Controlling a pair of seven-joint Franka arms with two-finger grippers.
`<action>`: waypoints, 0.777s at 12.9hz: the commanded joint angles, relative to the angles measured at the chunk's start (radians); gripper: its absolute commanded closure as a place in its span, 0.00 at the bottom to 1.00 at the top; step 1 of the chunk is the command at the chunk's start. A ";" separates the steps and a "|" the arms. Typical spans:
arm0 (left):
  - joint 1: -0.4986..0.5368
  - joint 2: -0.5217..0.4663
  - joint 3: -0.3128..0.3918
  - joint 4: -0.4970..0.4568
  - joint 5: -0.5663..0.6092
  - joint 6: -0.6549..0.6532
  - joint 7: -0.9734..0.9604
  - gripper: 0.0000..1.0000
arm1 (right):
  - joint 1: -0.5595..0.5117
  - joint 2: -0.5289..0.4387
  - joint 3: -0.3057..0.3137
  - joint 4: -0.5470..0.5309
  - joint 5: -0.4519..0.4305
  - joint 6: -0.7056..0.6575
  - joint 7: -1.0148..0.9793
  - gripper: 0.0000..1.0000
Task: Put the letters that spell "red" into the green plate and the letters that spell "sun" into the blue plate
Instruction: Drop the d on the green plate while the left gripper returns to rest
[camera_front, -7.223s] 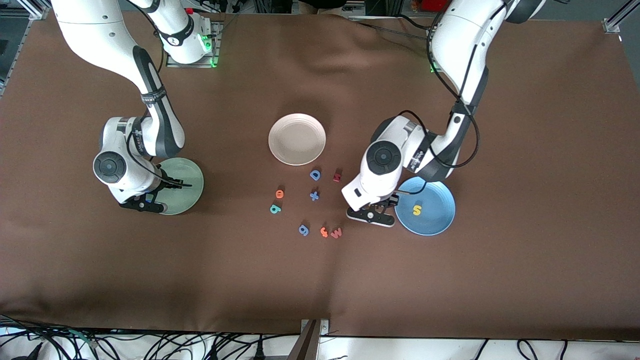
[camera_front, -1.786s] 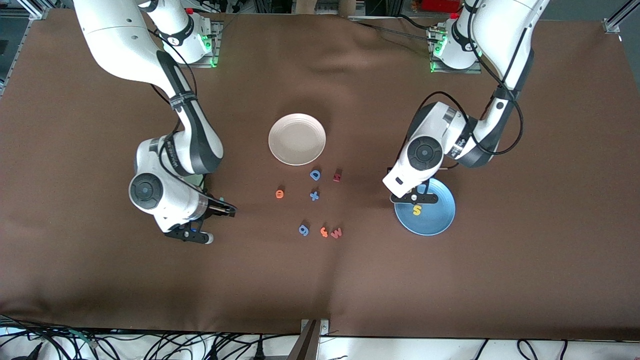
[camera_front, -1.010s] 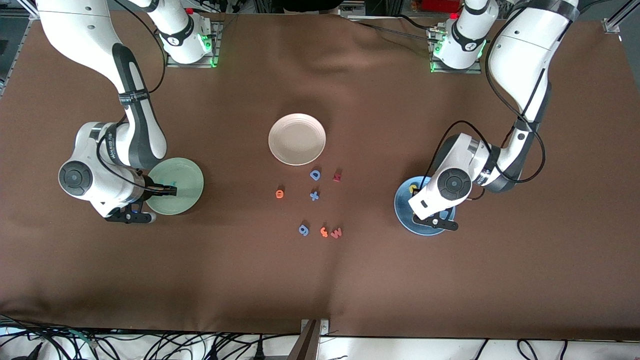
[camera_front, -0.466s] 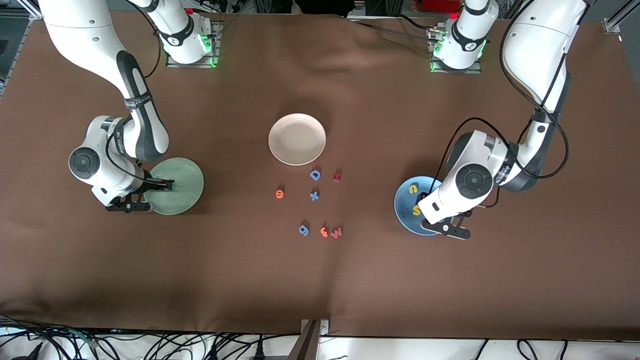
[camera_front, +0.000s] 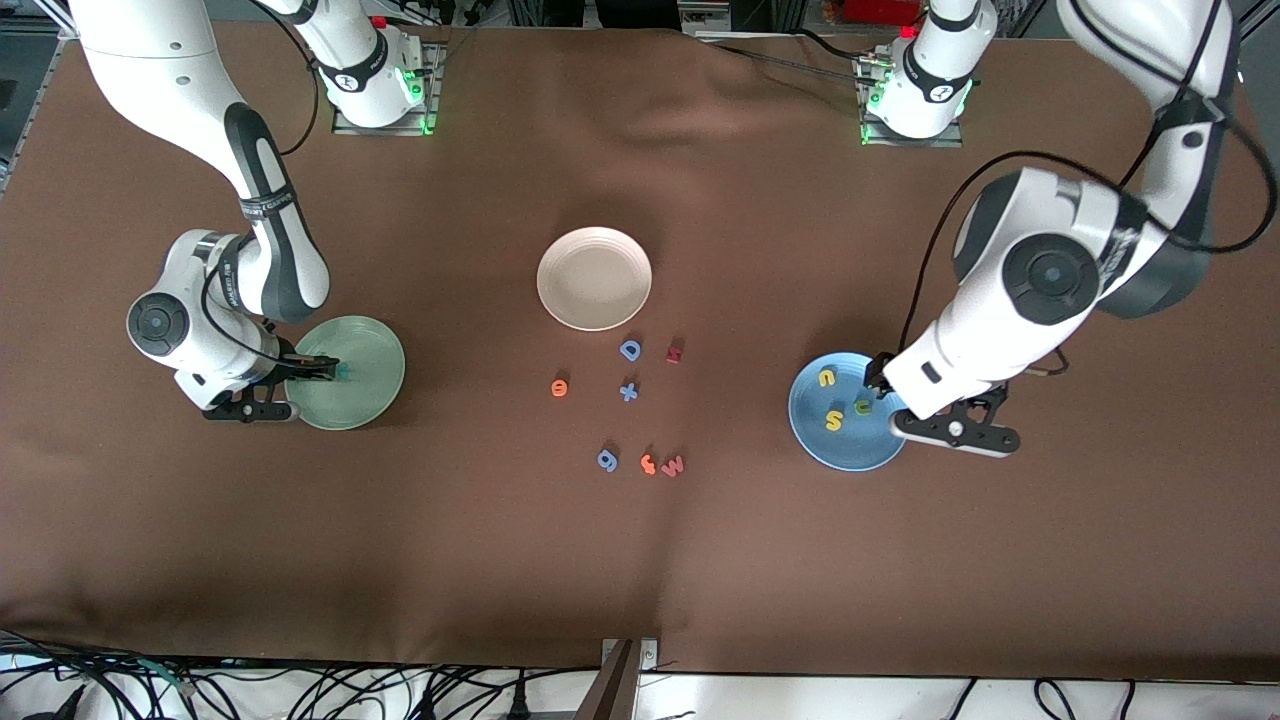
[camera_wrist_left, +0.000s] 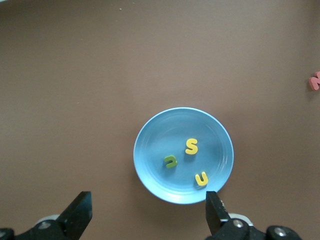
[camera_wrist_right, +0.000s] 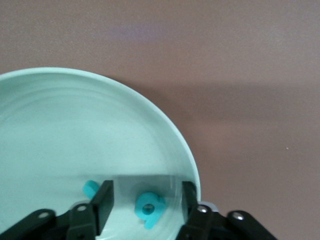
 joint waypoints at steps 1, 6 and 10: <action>0.050 -0.147 0.001 -0.028 -0.094 -0.138 0.087 0.00 | -0.005 -0.040 0.008 -0.012 0.002 -0.001 -0.008 0.17; 0.130 -0.298 0.033 -0.049 -0.203 -0.257 0.328 0.00 | 0.009 -0.068 0.014 0.130 0.002 -0.198 0.061 0.17; 0.008 -0.310 0.186 -0.083 -0.196 -0.194 0.313 0.00 | 0.020 -0.065 0.164 0.250 0.019 -0.297 0.341 0.17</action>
